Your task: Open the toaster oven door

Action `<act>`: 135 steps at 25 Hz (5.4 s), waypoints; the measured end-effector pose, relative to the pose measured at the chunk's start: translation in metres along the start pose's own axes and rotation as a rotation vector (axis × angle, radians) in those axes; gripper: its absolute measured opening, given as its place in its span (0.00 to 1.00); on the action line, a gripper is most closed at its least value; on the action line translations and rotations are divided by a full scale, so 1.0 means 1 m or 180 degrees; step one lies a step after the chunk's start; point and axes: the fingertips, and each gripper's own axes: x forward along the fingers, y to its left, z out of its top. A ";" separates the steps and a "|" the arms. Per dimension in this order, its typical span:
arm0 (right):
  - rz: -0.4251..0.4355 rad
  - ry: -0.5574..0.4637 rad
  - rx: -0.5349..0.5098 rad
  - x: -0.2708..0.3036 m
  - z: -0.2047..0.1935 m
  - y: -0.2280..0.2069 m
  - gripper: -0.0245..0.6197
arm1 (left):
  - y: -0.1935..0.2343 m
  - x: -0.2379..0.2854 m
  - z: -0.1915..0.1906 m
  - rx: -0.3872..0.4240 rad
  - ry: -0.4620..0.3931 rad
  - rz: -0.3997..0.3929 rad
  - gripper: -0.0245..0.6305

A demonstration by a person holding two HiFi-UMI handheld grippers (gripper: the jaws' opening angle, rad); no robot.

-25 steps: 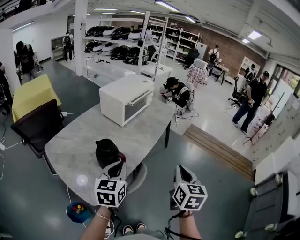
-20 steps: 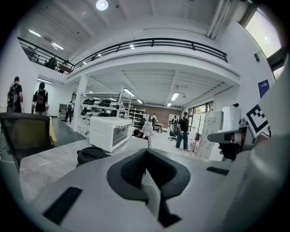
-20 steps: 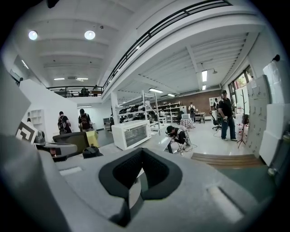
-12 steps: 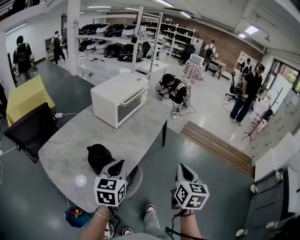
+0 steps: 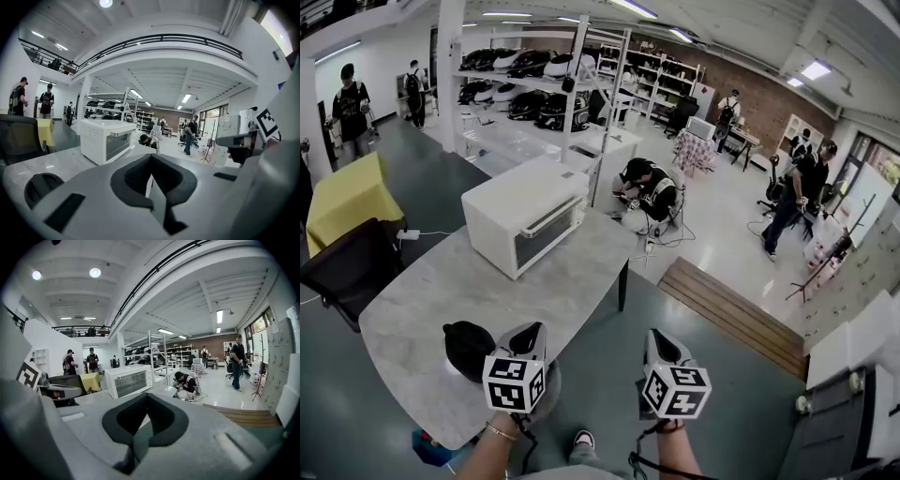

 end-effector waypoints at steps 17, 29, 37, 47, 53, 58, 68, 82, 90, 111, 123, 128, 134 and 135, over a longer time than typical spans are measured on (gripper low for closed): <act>0.0393 0.0132 -0.0071 0.114 0.031 -0.090 0.05 | -0.005 0.113 0.020 -0.0132 0.0058 0.0484 0.04; 0.0458 0.0334 -0.0013 0.176 0.018 -0.118 0.05 | 0.011 0.172 0.016 -0.0188 0.0159 0.0583 0.04; 0.0653 0.0330 -0.0132 0.262 0.051 -0.125 0.05 | 0.046 0.234 0.039 -0.0271 0.0105 0.0764 0.04; 0.1048 0.0407 -0.0413 0.392 0.095 -0.117 0.05 | 0.094 0.313 0.050 -0.0514 0.0099 0.1075 0.04; 0.1362 0.0463 -0.0576 0.450 0.105 -0.096 0.05 | 0.122 0.333 0.045 -0.0677 0.0078 0.1347 0.04; 0.1567 0.0488 -0.0620 0.477 0.114 -0.076 0.05 | 0.137 0.327 0.047 -0.0713 0.0086 0.1560 0.04; 0.1984 0.0502 -0.0684 0.522 0.131 -0.039 0.05 | 0.161 0.298 0.047 -0.0848 0.0043 0.2168 0.04; 0.2759 0.0451 -0.0948 0.593 0.172 -0.003 0.05 | 0.168 0.287 0.073 -0.1158 -0.0319 0.3172 0.04; 0.2913 0.0459 -0.0953 0.588 0.168 0.008 0.05 | 0.165 0.262 0.075 -0.1149 -0.0361 0.3428 0.04; 0.2675 0.0514 -0.1016 0.586 0.156 -0.013 0.05 | 0.180 0.258 0.082 -0.1201 -0.0512 0.3365 0.05; 0.2572 0.0517 -0.0996 0.593 0.158 -0.027 0.05 | 0.191 0.264 0.082 -0.1252 -0.0457 0.3310 0.23; 0.2547 0.0510 -0.0990 0.593 0.162 -0.032 0.05 | 0.198 0.266 0.082 -0.1341 -0.0357 0.3273 0.23; 0.2515 0.0531 -0.0972 0.598 0.160 -0.040 0.05 | 0.212 0.278 0.079 -0.1416 -0.0109 0.3276 0.24; 0.2503 0.0539 -0.0969 0.600 0.159 -0.042 0.05 | 0.214 0.279 0.078 -0.1429 -0.0072 0.3279 0.24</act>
